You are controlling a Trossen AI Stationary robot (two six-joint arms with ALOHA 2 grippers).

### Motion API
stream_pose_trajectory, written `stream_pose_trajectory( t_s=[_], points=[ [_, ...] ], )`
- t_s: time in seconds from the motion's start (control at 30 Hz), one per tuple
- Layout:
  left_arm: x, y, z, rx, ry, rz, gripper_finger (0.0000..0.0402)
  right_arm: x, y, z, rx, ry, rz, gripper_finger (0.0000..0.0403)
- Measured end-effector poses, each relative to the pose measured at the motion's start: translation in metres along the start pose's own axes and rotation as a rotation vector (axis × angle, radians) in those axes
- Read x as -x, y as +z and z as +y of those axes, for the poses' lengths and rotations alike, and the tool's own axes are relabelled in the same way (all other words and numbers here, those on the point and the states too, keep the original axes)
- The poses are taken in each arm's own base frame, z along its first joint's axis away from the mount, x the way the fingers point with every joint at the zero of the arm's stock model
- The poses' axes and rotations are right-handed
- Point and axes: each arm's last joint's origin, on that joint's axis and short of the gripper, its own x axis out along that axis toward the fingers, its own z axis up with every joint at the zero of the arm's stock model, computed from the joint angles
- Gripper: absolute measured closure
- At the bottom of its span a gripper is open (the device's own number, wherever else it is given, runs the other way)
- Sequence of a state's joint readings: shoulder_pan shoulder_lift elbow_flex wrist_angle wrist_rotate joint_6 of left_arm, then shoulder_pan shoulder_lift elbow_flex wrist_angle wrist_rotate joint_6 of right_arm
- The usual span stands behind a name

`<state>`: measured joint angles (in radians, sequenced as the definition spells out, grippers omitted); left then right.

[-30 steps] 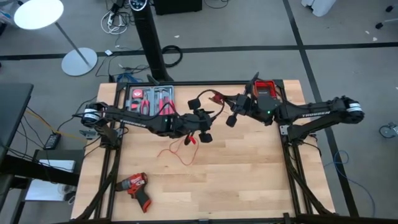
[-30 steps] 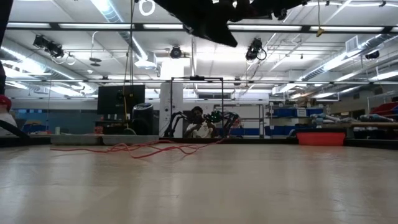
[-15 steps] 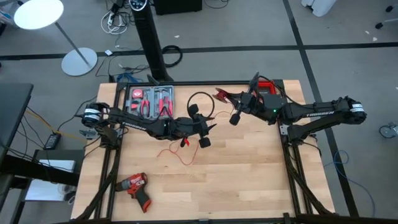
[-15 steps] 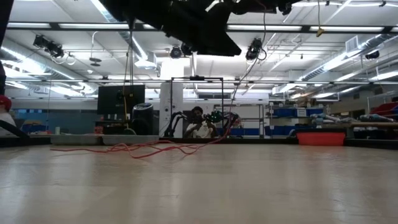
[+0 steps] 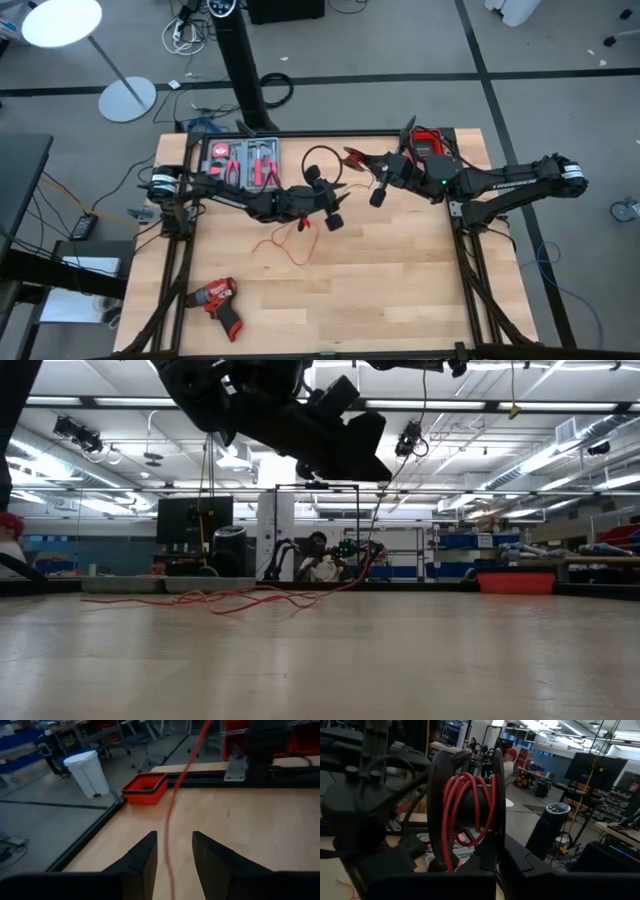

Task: Coil cords
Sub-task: Coil the red wire on the black spool

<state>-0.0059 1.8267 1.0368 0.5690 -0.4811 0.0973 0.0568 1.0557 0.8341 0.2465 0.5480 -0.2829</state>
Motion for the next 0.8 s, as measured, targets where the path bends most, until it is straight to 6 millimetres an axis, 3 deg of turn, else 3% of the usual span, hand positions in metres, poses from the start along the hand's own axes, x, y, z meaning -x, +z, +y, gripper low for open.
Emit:
stream_pose_trajectory(
  t_s=[0.57,0.8],
  points=[
    [-0.0019,-0.0078,0.0032,-0.03,-0.015,0.073,0.0277,0.0001,0.0013,0.0,0.0,-0.002,-0.012,0.0403],
    [-0.0031,-0.01,0.0068,-0.037,0.008,0.094,0.0322,0.0002,0.0015,0.0006,-0.024,0.017,-0.017,0.0403]
  ],
)
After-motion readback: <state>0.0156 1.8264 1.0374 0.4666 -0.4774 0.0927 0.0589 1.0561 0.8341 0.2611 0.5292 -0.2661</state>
